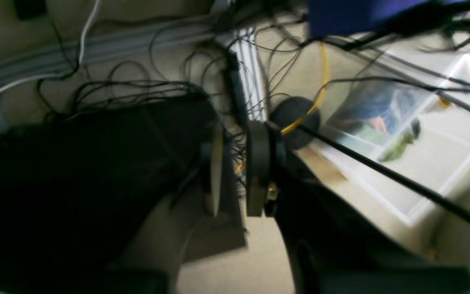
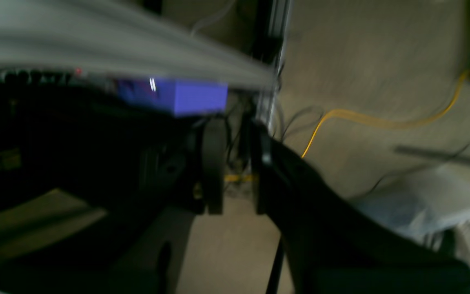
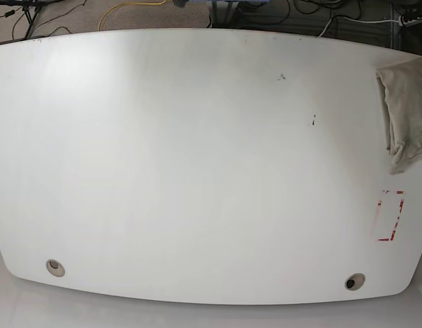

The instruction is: Layout the t-shirt on the table in an organized manner, then fold the t-shirt properly

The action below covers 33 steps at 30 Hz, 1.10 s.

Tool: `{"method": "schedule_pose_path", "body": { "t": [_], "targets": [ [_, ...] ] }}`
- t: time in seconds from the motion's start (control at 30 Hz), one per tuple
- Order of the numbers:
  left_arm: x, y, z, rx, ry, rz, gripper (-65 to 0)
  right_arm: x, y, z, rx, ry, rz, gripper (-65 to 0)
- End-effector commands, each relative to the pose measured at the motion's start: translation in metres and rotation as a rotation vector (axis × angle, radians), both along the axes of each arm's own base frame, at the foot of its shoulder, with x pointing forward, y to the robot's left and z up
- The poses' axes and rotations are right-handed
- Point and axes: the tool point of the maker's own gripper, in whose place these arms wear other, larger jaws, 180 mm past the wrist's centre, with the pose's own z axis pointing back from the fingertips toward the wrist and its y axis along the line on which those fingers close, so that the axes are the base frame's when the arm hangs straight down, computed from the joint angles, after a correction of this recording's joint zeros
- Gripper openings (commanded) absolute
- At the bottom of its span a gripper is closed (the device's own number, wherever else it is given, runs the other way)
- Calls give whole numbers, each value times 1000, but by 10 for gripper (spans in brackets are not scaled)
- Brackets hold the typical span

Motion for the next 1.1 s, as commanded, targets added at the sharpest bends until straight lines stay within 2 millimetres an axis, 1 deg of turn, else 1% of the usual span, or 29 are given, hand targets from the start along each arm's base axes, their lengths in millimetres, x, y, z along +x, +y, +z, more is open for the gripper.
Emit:
{"method": "schedule_pose_path", "body": {
  "t": [0.0, 0.07, 0.2, 0.3, 0.37, 0.4, 0.43, 0.5, 0.63, 0.77, 0.8, 0.9, 1.0, 1.07],
  "targets": [
    [-3, 1, -18, -20, 21, 48, -554, -26, 10, -26, 21, 70, 15, -542],
    [5, 1, -30, -29, 23, 65, -554, -36, 12, -42, 25, 96, 16, -542],
    [12, -3, -52, -50, 48, 92, -554, -46, 14, -72, 33, 124, -35, -542],
    [23, -5, -69, -65, 64, 116, -554, -44, 10, -96, 13, 154, -57, -542],
    [25, 2, -81, -65, 90, 123, -554, -44, 9, -111, -3, 181, -62, -542],
    [27, 2, -85, -68, 96, 123, -554, -43, 8, -115, -8, 188, -63, -542],
    [32, 1, -92, -75, 108, 121, -554, -40, 7, -123, -16, 195, -64, -542],
    [33, -6, -101, -95, 137, 111, -554, -34, 6, -130, -28, 199, -67, -542],
    [35, 1, -122, -53, 203, 93, -554, -21, 0, -145, -78, 203, -64, -542],
    [33, -2, -136, -8, 256, 67, -554, -4, -3, -158, -115, 200, -51, -542],
    [36, -2, -140, 11, 266, 57, -554, -1, -3, -162, -125, 206, -46, -542],
    [40, 1, -148, 59, 291, 29, -553, 4, -4, -173, -144, 228, -45, -542],
    [39, 3, -153, 89, 322, 10, -551, 9, -5, -183, -154, 254, -53, -542],
    [46, 3, -155, 98, 324, 8, -550, 11, -6, -188, -158, 273, -61, -541]
  ]
}}
